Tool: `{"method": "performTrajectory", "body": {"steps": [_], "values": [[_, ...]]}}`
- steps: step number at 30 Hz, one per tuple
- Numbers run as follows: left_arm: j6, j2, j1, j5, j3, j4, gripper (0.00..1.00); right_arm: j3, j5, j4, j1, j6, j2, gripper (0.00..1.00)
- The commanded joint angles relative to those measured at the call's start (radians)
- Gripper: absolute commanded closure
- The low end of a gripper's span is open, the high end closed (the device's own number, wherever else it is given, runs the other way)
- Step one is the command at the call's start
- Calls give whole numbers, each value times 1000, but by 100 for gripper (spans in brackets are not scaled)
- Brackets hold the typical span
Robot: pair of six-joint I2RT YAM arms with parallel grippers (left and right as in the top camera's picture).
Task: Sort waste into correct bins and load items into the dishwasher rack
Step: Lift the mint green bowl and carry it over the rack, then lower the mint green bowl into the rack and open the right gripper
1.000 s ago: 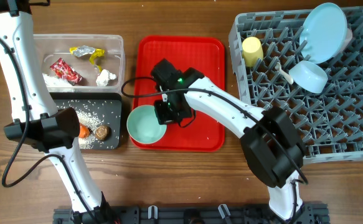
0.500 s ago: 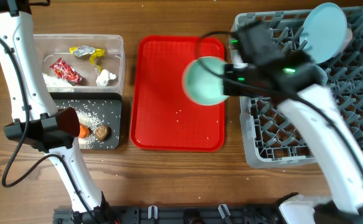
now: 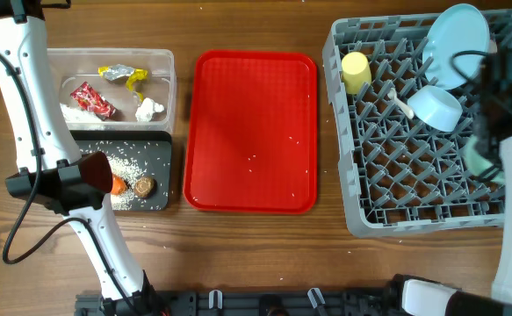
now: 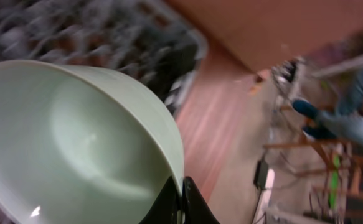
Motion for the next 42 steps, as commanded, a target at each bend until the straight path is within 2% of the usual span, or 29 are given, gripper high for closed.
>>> {"method": "performTrajectory", "body": {"steps": [1,5,10,14,19,22,32,37,40,41,42], "values": [[-5,5,8,5,-5,2,0,-8,90,80,-150,41,47,96],[-5,5,8,5,-5,2,0,-8,92,148,-232,40,156,96],[-5,5,8,5,-5,2,0,-8,91,51,-220,92,345,96],[-5,5,8,5,-5,2,0,-8,70,8,-206,92,409,96],[-5,5,8,5,-5,2,0,-12,45,-5,-92,93,409,96],[-5,5,8,5,-5,2,0,-55,92,6,17,87,416,96],[-5,5,8,5,-5,2,0,-164,67,1,232,66,437,96],[-5,5,8,5,-5,2,0,-164,-56,-9,330,56,437,96],[-5,5,8,5,-5,2,0,-164,-169,1,339,-26,437,96],[-5,5,8,5,-5,2,0,-163,-211,9,339,-58,437,92],[-5,5,8,5,-5,2,0,-163,-235,18,339,-77,437,83]]}}
